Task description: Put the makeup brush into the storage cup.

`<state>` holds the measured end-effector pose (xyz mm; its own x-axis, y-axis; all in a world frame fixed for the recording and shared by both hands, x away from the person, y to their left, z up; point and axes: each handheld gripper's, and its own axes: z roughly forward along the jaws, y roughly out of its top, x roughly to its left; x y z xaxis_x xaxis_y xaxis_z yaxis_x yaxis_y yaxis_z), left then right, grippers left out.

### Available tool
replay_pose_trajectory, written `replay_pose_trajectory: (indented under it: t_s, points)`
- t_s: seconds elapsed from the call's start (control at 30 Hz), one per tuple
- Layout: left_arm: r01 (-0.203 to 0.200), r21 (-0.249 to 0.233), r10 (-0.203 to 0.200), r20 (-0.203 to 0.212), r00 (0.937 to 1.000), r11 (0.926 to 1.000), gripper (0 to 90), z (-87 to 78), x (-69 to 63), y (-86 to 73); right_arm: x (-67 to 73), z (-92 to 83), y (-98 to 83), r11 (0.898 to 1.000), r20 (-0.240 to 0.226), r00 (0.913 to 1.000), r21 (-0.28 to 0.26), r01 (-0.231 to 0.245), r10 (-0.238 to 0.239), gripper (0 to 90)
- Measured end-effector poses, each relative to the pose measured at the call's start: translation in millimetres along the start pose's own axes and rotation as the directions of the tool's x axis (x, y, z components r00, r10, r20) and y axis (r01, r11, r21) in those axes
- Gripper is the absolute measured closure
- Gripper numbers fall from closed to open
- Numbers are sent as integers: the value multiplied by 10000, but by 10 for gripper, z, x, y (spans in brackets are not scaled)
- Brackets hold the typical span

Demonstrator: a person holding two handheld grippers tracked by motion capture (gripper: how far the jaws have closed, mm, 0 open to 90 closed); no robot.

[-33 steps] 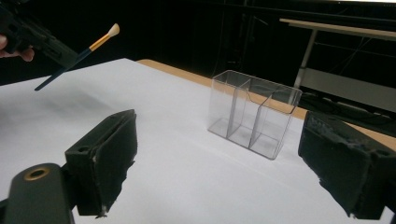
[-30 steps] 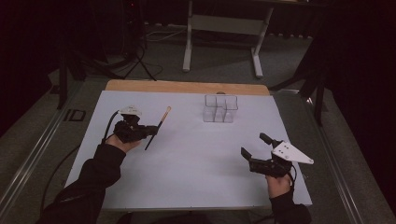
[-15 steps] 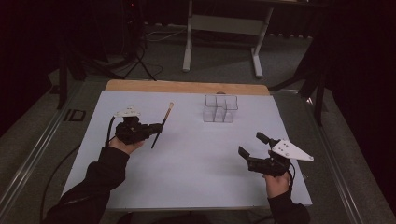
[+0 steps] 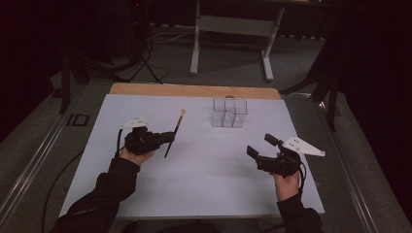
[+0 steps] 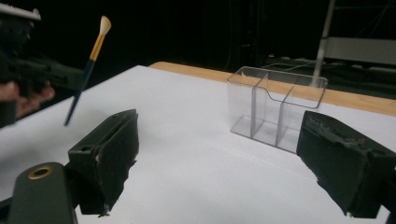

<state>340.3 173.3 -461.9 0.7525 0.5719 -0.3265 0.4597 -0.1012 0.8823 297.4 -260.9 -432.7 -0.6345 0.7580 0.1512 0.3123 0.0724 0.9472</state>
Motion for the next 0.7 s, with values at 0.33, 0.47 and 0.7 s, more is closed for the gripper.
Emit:
replay_pose_trajectory:
  t_s: [0.33,0.47,0.7]
  points:
    - [-344,-615,387,709,9967,9975,837,115,-64,-1,73,175,228,9999,-1434,9896,-47,-130,122,135]
    - [-390,-546,441,954,9945,9977,837,182,-105,-1,137,315,260,9997,-1728,9848,183,-150,179,132]
    - [-423,-662,505,1281,9905,9969,837,269,-175,-12,259,583,232,9937,-2595,9612,846,-741,937,134]
